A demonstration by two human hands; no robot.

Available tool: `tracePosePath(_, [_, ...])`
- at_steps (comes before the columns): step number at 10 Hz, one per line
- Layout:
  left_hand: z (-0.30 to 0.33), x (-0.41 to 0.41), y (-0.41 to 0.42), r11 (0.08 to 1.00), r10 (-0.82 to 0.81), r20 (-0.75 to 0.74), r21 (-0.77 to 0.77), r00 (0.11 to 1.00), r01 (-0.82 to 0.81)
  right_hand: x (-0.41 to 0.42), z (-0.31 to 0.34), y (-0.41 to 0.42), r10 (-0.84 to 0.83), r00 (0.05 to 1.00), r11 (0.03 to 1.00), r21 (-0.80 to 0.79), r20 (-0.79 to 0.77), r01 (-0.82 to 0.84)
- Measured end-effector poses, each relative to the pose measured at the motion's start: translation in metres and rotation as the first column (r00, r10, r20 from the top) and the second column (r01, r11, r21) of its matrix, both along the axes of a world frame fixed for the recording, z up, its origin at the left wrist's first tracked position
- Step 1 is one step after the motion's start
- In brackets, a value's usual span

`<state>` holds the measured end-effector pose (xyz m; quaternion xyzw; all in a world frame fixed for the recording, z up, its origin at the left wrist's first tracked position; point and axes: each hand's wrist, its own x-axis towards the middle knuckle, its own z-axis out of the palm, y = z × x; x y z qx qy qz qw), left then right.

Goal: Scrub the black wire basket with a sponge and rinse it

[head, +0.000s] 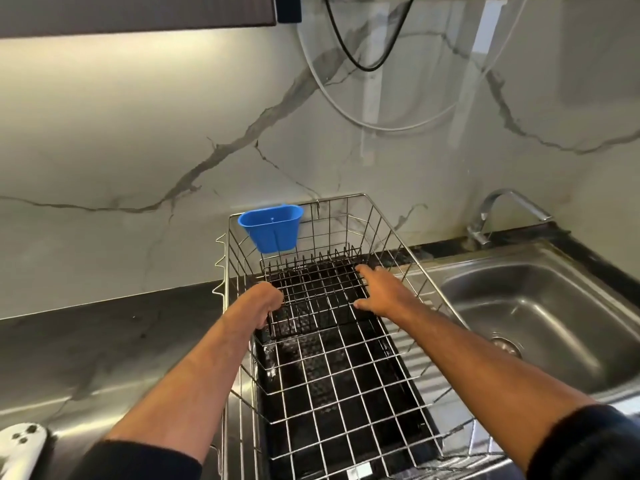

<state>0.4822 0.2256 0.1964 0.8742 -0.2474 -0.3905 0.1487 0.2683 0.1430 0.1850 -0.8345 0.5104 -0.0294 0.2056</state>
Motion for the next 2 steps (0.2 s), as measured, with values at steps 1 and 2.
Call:
tracePosePath(1, [0.0017, -0.0063, 0.0054, 0.992, -0.003, 0.079, -0.122, 0.997, 0.013, -0.0039, 0.0014, 0.0011, 0.012, 0.999, 1.000, 0.018, -0.032, -0.011])
tracePosePath(2, [0.0064, -0.0133, 0.0094, 0.971, -0.013, 0.271, -0.225, 0.963, 0.077, -0.0086, 0.0047, -0.0003, -0.028, 0.999, 0.998, -0.062, -0.030, 0.026])
